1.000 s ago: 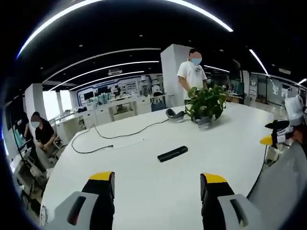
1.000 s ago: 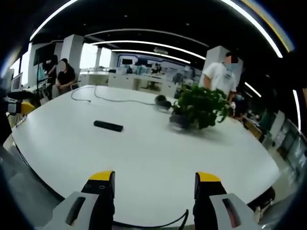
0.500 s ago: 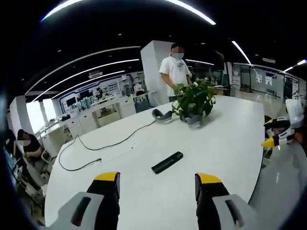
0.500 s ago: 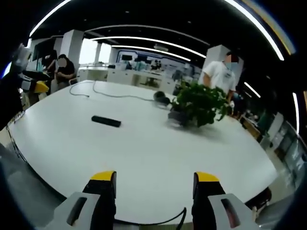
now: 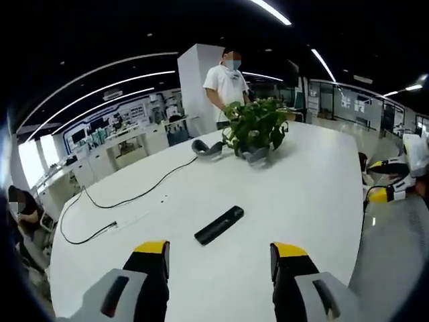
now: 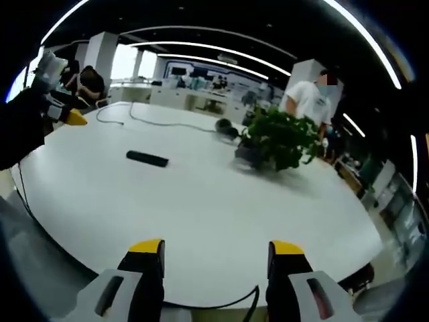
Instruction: Press the specified remote control buttons in sequence, fully releasing each button before pressing the next.
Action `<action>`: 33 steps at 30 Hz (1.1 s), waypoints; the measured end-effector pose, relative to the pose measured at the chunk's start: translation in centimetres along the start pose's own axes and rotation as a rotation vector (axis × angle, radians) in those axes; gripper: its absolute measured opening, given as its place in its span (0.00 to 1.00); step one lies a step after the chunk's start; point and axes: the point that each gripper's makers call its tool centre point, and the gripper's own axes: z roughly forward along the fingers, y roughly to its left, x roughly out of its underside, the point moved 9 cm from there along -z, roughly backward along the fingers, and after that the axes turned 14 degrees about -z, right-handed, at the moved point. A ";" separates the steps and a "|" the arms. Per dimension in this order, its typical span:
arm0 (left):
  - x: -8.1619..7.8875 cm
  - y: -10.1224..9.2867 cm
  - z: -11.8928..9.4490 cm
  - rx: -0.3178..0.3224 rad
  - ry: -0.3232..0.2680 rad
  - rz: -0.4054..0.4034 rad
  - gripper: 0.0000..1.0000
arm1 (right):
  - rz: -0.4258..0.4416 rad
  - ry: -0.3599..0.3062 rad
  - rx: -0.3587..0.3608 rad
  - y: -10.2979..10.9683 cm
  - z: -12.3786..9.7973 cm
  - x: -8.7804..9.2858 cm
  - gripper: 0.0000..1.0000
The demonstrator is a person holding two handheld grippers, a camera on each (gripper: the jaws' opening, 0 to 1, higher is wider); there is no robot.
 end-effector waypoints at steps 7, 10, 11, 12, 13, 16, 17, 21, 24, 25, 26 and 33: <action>-1.0 1.0 2.8 0.036 0.043 0.041 0.62 | -0.005 0.036 0.001 0.0 0.1 0.3 0.58; -1.4 1.4 3.9 0.054 0.064 0.069 0.60 | -0.022 0.049 -0.002 0.1 0.2 0.3 0.57; -1.5 1.6 4.5 0.062 0.079 0.074 0.59 | -0.027 0.049 -0.002 0.1 0.2 0.3 0.57; -1.5 1.7 4.9 0.069 0.088 0.080 0.57 | -0.030 0.050 -0.003 0.1 0.3 0.3 0.56; -1.6 1.7 5.2 0.073 0.092 0.088 0.56 | -0.035 0.059 -0.010 0.2 0.3 0.3 0.55; -1.9 2.0 6.8 0.090 0.115 0.122 0.55 | -0.044 0.074 -0.016 0.3 0.5 0.4 0.55; -1.9 2.0 7.1 0.092 0.119 0.125 0.55 | -0.046 0.078 -0.017 0.3 0.5 0.4 0.55; -1.9 2.5 9.0 0.111 0.161 0.134 0.54 | -0.048 0.093 -0.021 0.3 0.6 0.6 0.54; -1.9 2.9 10.4 0.133 0.197 0.157 0.53 | -0.049 0.103 -0.019 0.3 0.6 0.7 0.54; -1.9 3.0 10.7 0.138 0.207 0.167 0.52 | -0.050 0.103 -0.019 0.3 0.6 0.7 0.54; -1.9 3.1 11.2 0.142 0.223 0.188 0.52 | -0.050 0.106 -0.019 0.3 0.6 0.7 0.54; -1.4 3.8 14.6 0.190 0.311 0.253 0.45 | -0.065 0.132 -0.025 0.4 0.8 0.8 0.55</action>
